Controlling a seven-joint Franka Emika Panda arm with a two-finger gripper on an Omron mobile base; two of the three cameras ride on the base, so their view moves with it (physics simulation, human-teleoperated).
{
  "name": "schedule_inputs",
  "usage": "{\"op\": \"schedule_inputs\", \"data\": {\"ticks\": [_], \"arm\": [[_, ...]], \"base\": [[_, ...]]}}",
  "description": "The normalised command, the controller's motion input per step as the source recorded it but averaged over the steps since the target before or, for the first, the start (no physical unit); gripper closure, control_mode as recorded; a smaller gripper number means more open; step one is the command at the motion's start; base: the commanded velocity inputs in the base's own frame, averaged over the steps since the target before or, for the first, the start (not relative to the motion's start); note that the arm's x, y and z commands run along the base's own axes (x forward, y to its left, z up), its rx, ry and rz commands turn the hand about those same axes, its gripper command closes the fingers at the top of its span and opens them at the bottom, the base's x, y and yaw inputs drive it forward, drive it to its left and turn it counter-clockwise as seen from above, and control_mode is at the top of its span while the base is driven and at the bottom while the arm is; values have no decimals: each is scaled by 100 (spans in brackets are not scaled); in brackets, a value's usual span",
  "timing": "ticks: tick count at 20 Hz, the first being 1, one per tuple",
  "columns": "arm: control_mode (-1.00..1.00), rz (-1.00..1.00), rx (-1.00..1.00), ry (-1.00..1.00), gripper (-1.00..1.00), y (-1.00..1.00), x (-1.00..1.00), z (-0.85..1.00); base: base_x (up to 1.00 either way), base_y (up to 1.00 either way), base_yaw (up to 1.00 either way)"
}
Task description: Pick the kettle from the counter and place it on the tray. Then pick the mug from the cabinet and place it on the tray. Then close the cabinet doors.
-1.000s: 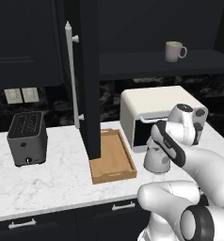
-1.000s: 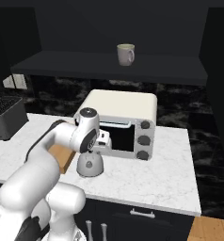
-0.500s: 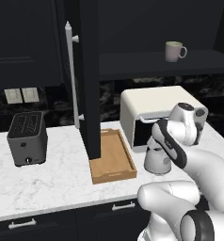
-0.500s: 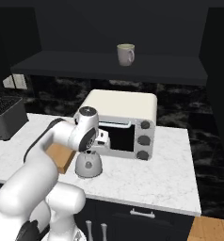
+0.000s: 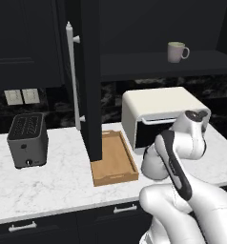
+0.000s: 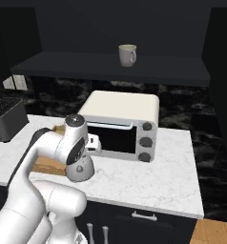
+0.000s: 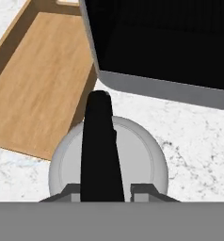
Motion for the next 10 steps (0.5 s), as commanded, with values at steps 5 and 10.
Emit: {"op": "schedule_inputs", "data": {"ticks": [5,10], "arm": [[-100,3,0,-22,100,38,-11,52],[-100,9,0,-16,100,24,-4,77]], "base": [[0,0,0],[0,0,0]]}}
